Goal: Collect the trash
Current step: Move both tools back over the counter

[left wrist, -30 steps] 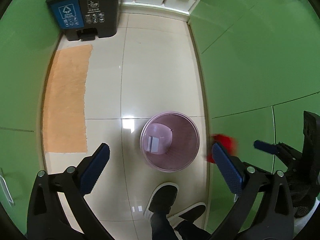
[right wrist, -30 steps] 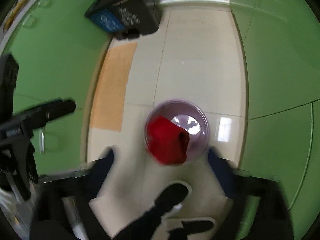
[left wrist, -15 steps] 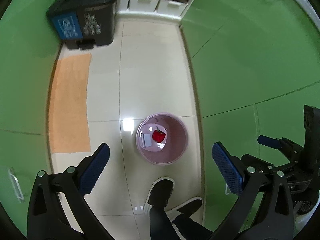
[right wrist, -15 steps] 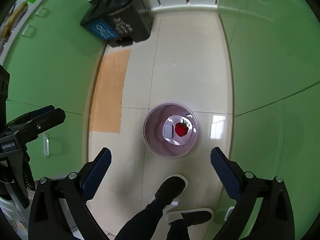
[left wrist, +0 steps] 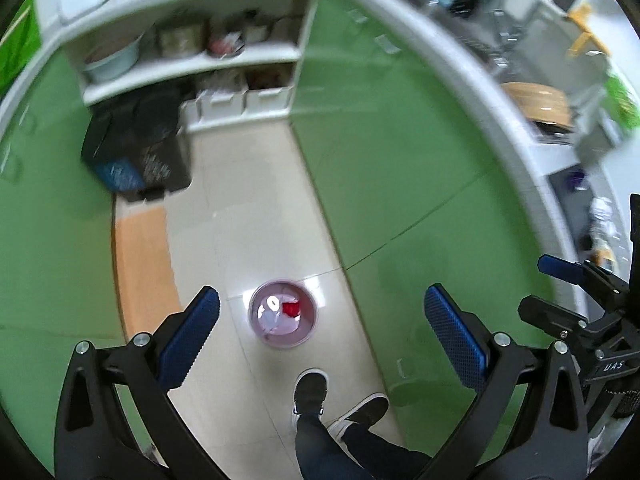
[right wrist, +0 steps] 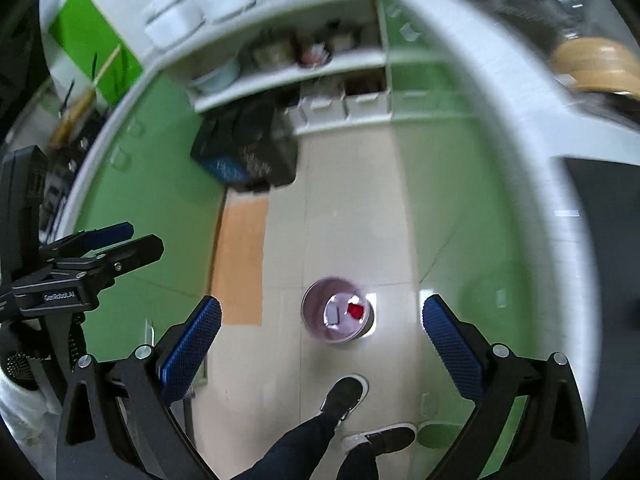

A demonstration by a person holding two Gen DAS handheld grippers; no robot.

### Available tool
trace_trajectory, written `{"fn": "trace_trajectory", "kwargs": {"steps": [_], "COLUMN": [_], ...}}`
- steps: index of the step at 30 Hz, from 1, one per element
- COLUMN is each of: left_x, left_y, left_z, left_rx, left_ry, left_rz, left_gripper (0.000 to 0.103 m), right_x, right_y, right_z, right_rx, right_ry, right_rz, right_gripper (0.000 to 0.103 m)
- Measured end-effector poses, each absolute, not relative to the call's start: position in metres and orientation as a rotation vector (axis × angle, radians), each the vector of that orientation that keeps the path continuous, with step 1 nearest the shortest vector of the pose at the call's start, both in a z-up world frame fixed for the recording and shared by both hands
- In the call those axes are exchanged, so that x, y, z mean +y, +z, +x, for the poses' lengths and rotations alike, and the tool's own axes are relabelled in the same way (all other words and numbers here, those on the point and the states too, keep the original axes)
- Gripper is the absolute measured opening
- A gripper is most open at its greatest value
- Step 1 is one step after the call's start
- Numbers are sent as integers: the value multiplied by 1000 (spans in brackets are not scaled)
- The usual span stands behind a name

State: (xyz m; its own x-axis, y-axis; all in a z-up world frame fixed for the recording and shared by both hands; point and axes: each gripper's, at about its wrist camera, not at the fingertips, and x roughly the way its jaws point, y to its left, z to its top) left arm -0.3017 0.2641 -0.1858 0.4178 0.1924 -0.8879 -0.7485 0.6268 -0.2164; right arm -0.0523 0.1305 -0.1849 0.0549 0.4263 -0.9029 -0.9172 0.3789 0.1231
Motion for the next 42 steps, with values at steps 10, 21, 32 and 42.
{"fn": "trace_trajectory", "kwargs": {"steps": [10, 21, 32, 42], "left_x": [202, 115, 70, 43], "left_y": [-87, -54, -78, -141], "left_z": [-202, -77, 6, 54], "left_rx": [904, 921, 1016, 1111], "left_ry": [427, 151, 22, -47], "left_rz": [-490, -307, -209, -54], "left_gripper": [100, 100, 100, 99], "right_x": [17, -108, -157, -186], "right_y": [-83, -39, -31, -46], "right_z": [-2, 52, 92, 122], "right_rx": [943, 894, 902, 957], "right_ry": [893, 645, 572, 528], "right_rz": [-411, -267, -199, -159], "right_gripper": [97, 97, 97, 97]}}
